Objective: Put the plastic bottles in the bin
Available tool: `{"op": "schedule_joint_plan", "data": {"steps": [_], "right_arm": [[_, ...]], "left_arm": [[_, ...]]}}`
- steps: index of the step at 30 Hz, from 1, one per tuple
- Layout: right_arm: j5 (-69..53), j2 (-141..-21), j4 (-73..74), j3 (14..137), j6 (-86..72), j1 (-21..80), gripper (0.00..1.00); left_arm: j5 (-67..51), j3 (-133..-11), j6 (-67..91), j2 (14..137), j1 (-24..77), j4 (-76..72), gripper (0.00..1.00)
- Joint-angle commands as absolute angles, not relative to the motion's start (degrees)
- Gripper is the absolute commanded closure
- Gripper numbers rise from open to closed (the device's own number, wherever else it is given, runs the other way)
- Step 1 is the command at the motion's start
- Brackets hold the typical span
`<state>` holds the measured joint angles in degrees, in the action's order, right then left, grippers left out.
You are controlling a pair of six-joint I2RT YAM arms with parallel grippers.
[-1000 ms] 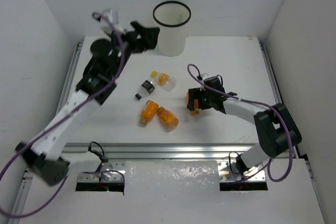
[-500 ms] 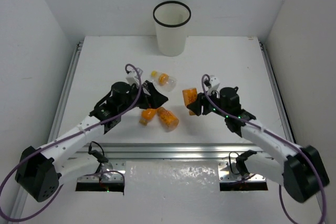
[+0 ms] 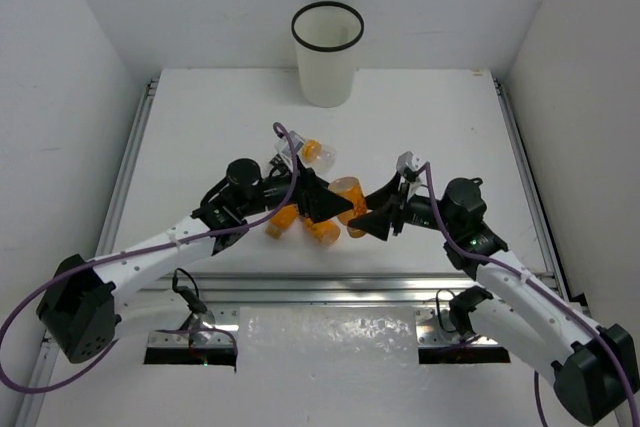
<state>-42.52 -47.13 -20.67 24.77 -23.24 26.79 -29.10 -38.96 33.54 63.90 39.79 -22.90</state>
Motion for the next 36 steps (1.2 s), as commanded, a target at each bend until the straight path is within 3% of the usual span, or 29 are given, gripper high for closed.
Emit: {"op": "schedule_joint_plan", "data": {"steps": [1,4,5,6,7,8,9,11,13,14,17,18,21,31,33,35,36], "right_arm": [[-48.34,-45.36,-28.21,24.34,-25.22,26.98,0.66],[-48.86,-45.79,-28.21,25.22,-25.05,26.98,0.66],[-49.56,-45.97,-28.21,25.31,-25.05,26.98,0.65],[-49.66,-46.05,-28.21,25.49,-24.96,26.98,0.62],[-48.96,-46.05,-28.39,25.31,-24.61,26.98,0.49],[-48.52,-45.88,-28.65,24.88,-24.7,26.98,0.48],[-47.82,-45.7,-28.74,24.53,-24.87,26.98,0.15],[-45.02,-44.74,-27.17,24.0,-23.65,27.07,0.01],[-39.58,-44.3,-23.49,24.78,-21.64,26.89,0.01],[-35.11,-43.69,-16.77,25.57,-20.75,26.89,0.01],[-10.62,-40.8,-4.8,26.72,-20.47,26.81,0.01],[2.59,-40.17,-1.88,27.24,-22.48,26.81,0.01],[19.54,-38.06,9.38,28.12,-27.49,26.81,0.01],[14.76,-35.33,17.91,29.88,-25.4,26.81,0.01],[15.73,-35.33,19.5,30.93,-25.31,26.81,0.01],[15.12,-35.07,20.48,31.03,-25.92,26.81,0.01],[14.25,-34.72,19.0,30.33,-25.93,26.81,0.01]], "left_arm": [[-29.44,-42.1,33.4,66.62,40.6,-26.28,0.09],[-29.18,-42.45,33.49,67.59,41.39,-26.98,0.2],[-29.35,-42.63,33.4,67.59,41.48,-27.77,0.42],[-29.27,-42.97,33.31,67.5,41.57,-28.21,0.56],[-29.09,-44.11,33.22,67.5,41.57,-28.3,0.84],[-28.48,-44.99,33.05,67.59,41.57,-27.87,0.95],[-27.61,-45.87,32.44,67.5,41.57,-27.25,1.0],[-24.46,-48.06,31.65,67.5,41.57,-26.19,1.0],[-20.76,-49.65,30.24,67.41,41.48,-24.45,1.0],[-13.09,-52.7,29.63,67.59,41.48,-22.26,1.0],[8.69,-62.79,25.34,71.17,41.14,-11.27,1.0],[12.7,-65.28,24.09,72.58,40.78,-10.03,1.0],[15.3,-75.64,20.57,80.13,35.79,-9.41,1.0],[8.98,-129.31,14.33,121.87,20.49,-1.93,1.0],[6.34,-133.84,13.8,128.57,19.6,-5.94,1.0],[6.15,-136.05,12.92,132.0,19.51,-10.17,0.93],[7.11,-136.58,12.75,132.79,19.51,-14.28,0.84]]}}
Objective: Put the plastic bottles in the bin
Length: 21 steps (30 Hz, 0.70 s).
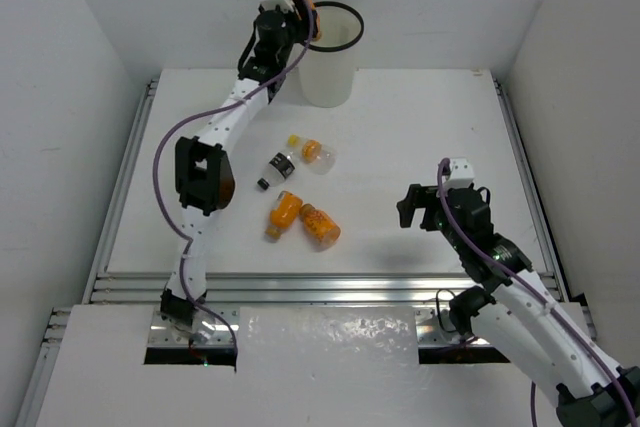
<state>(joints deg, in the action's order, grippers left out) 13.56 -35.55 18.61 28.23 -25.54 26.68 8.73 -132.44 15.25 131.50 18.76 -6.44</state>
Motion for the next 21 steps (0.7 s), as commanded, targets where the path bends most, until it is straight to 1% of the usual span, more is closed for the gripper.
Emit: {"op": "schedule_joint_plan", "data": {"steps": [1,2,3,4,5,6,8,10,11,12,13,14,15,16,17,18,19,20,21], "right_arm": [[13.19,-34.54,18.46,30.06,-25.93,26.81,0.01],[11.27,-34.63,18.11,29.54,-26.28,26.81,0.01],[10.29,-34.89,17.76,29.53,-26.19,26.81,0.01],[9.76,-36.02,17.23,29.53,-25.93,26.81,0.01],[9.23,-36.73,17.23,29.97,-25.75,26.81,0.01],[8.79,-37.52,16.62,30.14,-25.49,26.81,0.01],[6.6,-41.46,15.65,31.02,-23.92,26.81,0.01],[0.55,-45.07,13.46,31.81,-23.12,26.81,0.01],[-6.09,-49.26,12.14,32.43,-22.07,26.81,0.01],[-9.55,-51.83,8.65,32.69,-21.97,26.81,0.01],[-13.23,-54.73,7.48,33.48,-21.71,26.89,0.01],[-18.06,-60.93,5.38,35.66,-20.4,27.68,0.01],[-18.63,-64.13,4.75,37.08,-19.52,28.56,0.01],[-18.63,-67.29,4.75,40.83,-17.16,30.91,0.01],[-18.28,-73.94,5.09,42.96,-15.83,32.33,0.01],[-17.59,-77.22,7.27,45.68,-14.69,33.39,0.01],[-15.49,-80.21,8.08,50.05,-13.72,35.57,0.01],[-15.03,-85.46,10.52,52.19,-13.54,36.64,0.01],[-15.55,-87.43,11.5,54.21,-14.06,38.04,0.01]], "left_arm": [[6.95,-137.45,13.01,134.63,19.42,-15.72,0.76],[6.33,-138.94,13.18,136.04,19.34,-16.86,0.65],[6.59,-141.13,13.53,137.45,19.25,-16.61,0.51],[6.94,-144.98,13.97,140.07,19.25,-16.44,0.27],[7.38,-146.15,14.32,140.79,19.25,-16.44,0.2],[7.64,-146.16,14.33,140.8,19.34,-16.78,0.0],[7.12,-144.5,13.98,138.18,19.34,-17.57,0.0],[7.12,-141.6,12.93,133.54,19.77,-17.23,0.0],[7.64,-140.9,12.48,131.59,20.3,-15.31,0.0],[8.26,-139.24,12.13,129.75,20.74,-13.99,0.0],[9.83,-138.35,11.61,125.03,21.09,-11.89,0.0],[12.89,-135.47,11.6,122.2,22.14,-5.95,0.0],[14.4,-133.0,12.12,115.73,22.76,-2.84,0.0],[15.2,-129.67,14.83,112.18,23.02,4.93,0.0],[15.81,-120.94,17.29,108.15,23.29,8.14,0.0],[15.04,-115.37,19.75,104.1,23.38,10.26,0.0],[13.81,-109.05,22.39,95.1,23.38,11.85,0.0],[13.1,-96.46,23.89,90.49,23.47,12.04,0.0],[12.75,-90.24,26.17,81.48,23.55,11.69,0.0]]}}
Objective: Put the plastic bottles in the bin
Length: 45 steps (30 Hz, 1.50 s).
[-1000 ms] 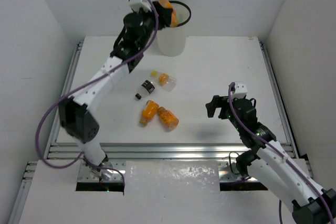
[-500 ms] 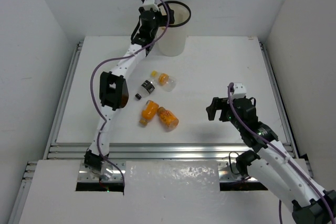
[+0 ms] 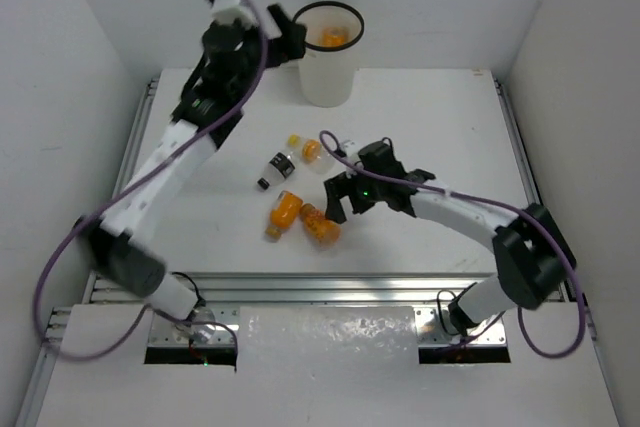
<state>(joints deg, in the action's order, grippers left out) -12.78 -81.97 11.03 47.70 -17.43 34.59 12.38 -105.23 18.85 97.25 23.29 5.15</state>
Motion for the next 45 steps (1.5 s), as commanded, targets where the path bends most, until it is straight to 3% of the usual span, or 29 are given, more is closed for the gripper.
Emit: {"op": "schedule_joint_plan", "data": {"steps": [1,2,5,7,12,13,17,19,22,25,27,30,37,39,45], "right_arm": [[-14.86,-89.1,12.04,56.93,-14.76,38.93,0.01],[-14.24,-90.69,12.82,58.17,-15.64,39.72,0.01],[-9.51,-98.06,21.42,63.8,-17.4,42.62,0.01],[-5.48,-99.75,22.5,64.95,-17.31,44.55,0.01],[-5.71,-102.3,20.93,62.94,-16.7,45.35,0.13],[-5.8,-102.22,20.22,61.62,-16.26,45.26,0.17],[-2.22,-97.22,15.22,56.17,-15.47,45.26,0.53],[0.43,-93.27,15.55,53.37,-16.69,45.26,0.62],[8.94,-79.69,15.48,48.72,-19.94,45.18,0.66],[8.27,-70.61,8.57,42.31,-22.58,44.56,0.67],[3.8,-60.94,1.8,37.91,-22.76,44.04,0.69],[-13.47,-50.15,-10.61,29.47,-22.06,43.77,0.68],[-22.84,-42.55,-10.99,30.58,-20.3,43.68,0.69],[-23.38,-41.4,-11.33,30.76,-20.13,43.68,0.69],[-25.05,-40.61,-10.81,31.55,-18.9,43.68,0.65]], "left_arm": [[12.57,-84.17,27.32,77.39,23.64,10.99,0.0],[13.35,-74.54,28.73,73.52,23.56,11.07,0.0],[14.67,-62.45,31.8,59.55,23.64,13.26,0.0],[13.19,-58.64,31.82,56.09,23.91,15.11,0.0],[8.54,-51.42,30.94,49.32,24.08,19.59,0.0],[7.83,-50.37,30.68,48.52,24.08,19.86,0.0],[1.43,-45.19,29.8,45.36,24.17,18.72,0.0],[-1.82,-44.13,29.88,44.74,24.17,17.76,0.0],[-14.79,-40.53,31.19,44.65,24.43,12.6,0.0],[-22.13,-36.93,33.39,45.7,27.14,2.08,0.0],[-26.01,-35.78,35.33,47.72,29.78,-4.89,0.0],[-29.0,-36.12,36.12,51.76,35.06,-16.39,0.0],[-28.3,-37.26,39.11,56.76,39.72,-27.86,0.01],[-27.52,-38.84,39.02,58.26,40.6,-27.17,0.07],[-27.24,-41.74,39.02,62.66,41.57,-26.72,0.46]]}}
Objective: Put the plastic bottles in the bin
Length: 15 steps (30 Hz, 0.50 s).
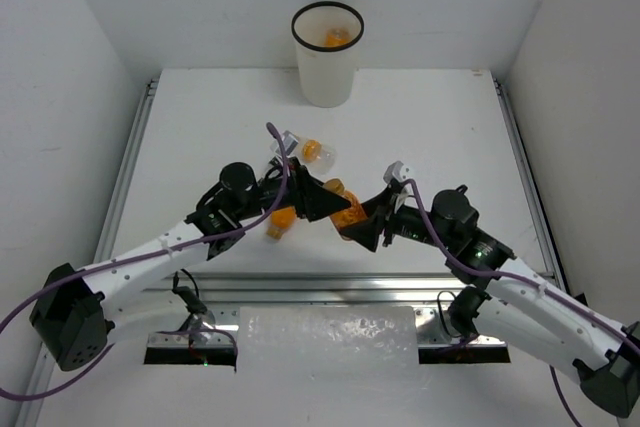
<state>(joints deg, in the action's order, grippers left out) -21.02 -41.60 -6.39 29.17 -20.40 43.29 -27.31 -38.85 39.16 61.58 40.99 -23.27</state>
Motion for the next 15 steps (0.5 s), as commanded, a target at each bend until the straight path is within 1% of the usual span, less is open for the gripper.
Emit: {"op": "schedule_joint_plan", "data": {"steps": [1,2,3,4,5,7,8,9,10,11,12,13,15], "right_arm": [[-24.7,-40.43,-11.77,31.38,-19.16,43.68,0.65],[-23.39,-40.34,-11.78,31.46,-18.9,43.68,0.62],[-22.94,-40.43,-11.69,31.55,-18.64,43.68,0.48],[-22.33,-40.17,-11.25,31.81,-18.37,43.68,0.3],[-18.84,-40.08,-10.38,32.34,-17.93,43.68,0.01],[-11.12,-39.03,-5.47,32.96,-18.19,43.68,0.01],[0.24,-38.59,-1.27,33.22,-18.8,43.68,0.01],[7.66,-38.06,1.21,33.31,-20.37,43.68,0.01],[14.87,-37.36,4.36,33.05,-25.87,43.68,0.01],[21.64,-37.09,7.53,32.79,-29.67,43.68,0.01],[31.11,-36.74,13.65,32.52,-32.67,43.68,0.01],[33.38,-36.39,15.62,31.56,-36.18,43.59,0.01],[33.93,-34.46,16.52,30.07,-36.56,43.59,0.01]], "left_arm": [[-28.73,-42.27,39.02,63.71,41.66,-26.98,0.54],[-29.61,-42.88,38.94,64.16,41.83,-27.33,0.64],[-29.97,-44.37,38.85,64.68,41.84,-27.07,0.84],[-30.14,-45.17,38.24,65.38,41.84,-26.81,0.93],[-29.45,-47.09,37.62,65.65,41.84,-24.63,1.0],[-19.73,-49.99,35.09,65.57,41.84,-19.89,1.0],[-14.38,-54.45,34.2,65.83,41.66,-12.38,1.0],[-1.8,-57.45,33.06,67.14,41.75,-7.95,1.0],[5.2,-63.48,32.0,68.37,41.14,-1.04,1.0],[10.15,-66.15,31.38,69.6,40.52,1.12,1.0],[13.33,-68.79,30.51,72.83,39.3,2.71,1.0],[17.01,-71.17,29.37,74.78,38.07,3.42,1.0],[17.67,-78.55,29.09,81.01,33.5,3.17,1.0]]}}
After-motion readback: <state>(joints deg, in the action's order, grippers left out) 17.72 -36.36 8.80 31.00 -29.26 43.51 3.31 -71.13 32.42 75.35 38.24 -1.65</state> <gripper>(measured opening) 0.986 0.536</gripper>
